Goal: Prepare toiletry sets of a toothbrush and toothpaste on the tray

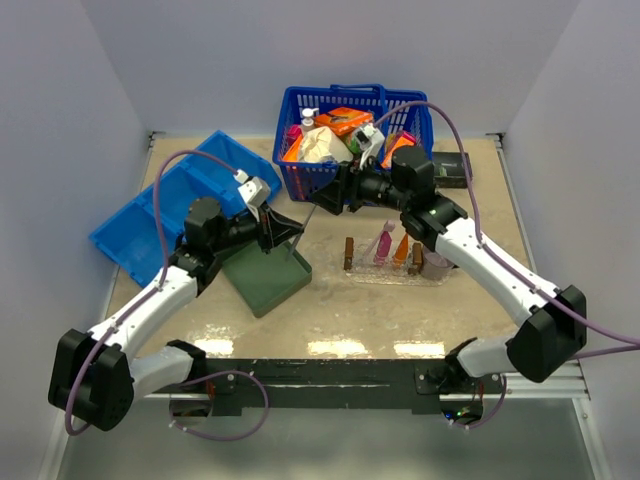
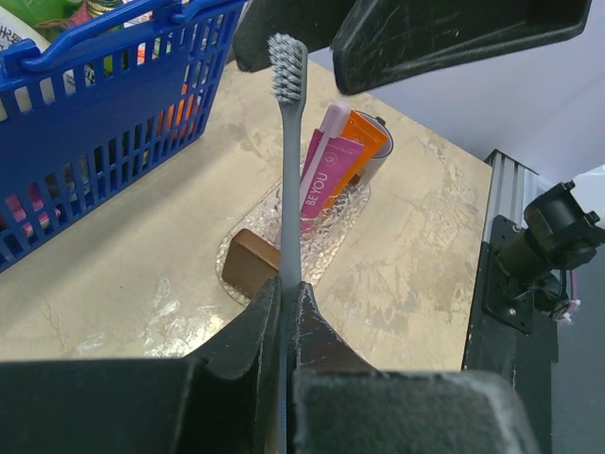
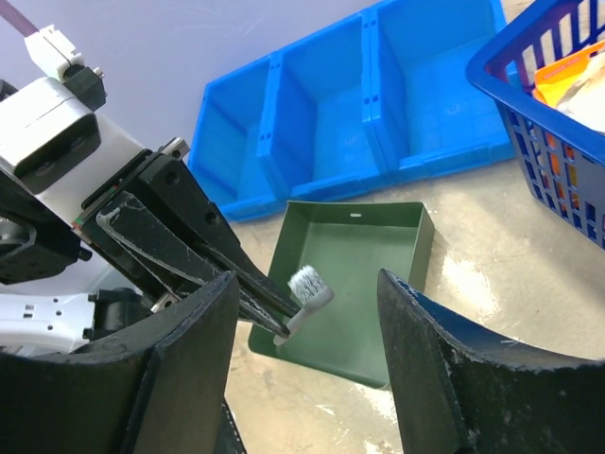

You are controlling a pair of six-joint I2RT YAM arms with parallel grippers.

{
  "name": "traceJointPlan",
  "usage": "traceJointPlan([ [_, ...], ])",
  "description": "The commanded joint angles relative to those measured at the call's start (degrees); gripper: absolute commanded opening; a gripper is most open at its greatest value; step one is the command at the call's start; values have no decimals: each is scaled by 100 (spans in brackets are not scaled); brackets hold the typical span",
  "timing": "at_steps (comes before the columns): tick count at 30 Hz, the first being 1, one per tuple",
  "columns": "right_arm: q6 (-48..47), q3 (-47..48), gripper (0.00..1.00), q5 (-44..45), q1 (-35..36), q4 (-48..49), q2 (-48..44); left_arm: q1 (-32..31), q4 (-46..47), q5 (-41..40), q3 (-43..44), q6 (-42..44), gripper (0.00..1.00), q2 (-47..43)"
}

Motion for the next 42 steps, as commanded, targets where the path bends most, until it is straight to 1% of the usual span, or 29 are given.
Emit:
traceJointPlan([
  [1,-186,280,61,-185,97,159,63,-24,429,250,-5,-98,0,0],
  [5,-204,289,57,-167,124,150,115,-24,429,320,13,-98,0,43],
  [11,-204,219,47,-159,159,194,133,-24,446,338,13,-106,0,52],
  [14,-195,149,40,-115,177,238,98,-24,429,338,22,-98,0,52],
  [15,-195,140,35,-106,168,247,89,-24,437,338,22,-98,0,52],
  [16,-177,122,24,-88,185,264,89,-32,429,347,22,-89,0,61],
  [18,-160,104,16,-88,186,291,89,-32,411,338,30,-80,0,79],
  [19,-160,96,9,-88,177,299,98,-32,403,347,39,-71,0,87],
  [21,-133,96,1,-10,186,299,98,-67,185,242,109,112,0,114],
  [22,-125,96,0,34,186,282,98,-85,52,102,144,200,3,105],
  [23,-116,96,0,96,177,264,98,-111,-45,22,197,280,20,105],
  [25,-98,78,0,324,177,203,72,-147,-256,-197,224,456,42,88],
  [26,-72,69,0,421,185,177,63,-173,-300,-268,241,491,62,79],
  [28,-46,87,0,632,177,115,28,-226,-458,-531,259,649,75,44],
  [31,-10,104,0,712,185,115,-7,-410,-766,-979,329,930,77,35],
  [33,34,131,0,721,177,115,-16,-480,-916,-1260,365,1071,78,44],
  [38,174,105,0,527,185,141,27,-586,-1039,-1508,426,1133,78,131],
  [39,192,104,0,492,186,176,45,-595,-1039,-1516,435,1133,78,149],
  [42,253,87,0,413,186,211,54,-630,-1065,-1525,452,1142,72,211],
])
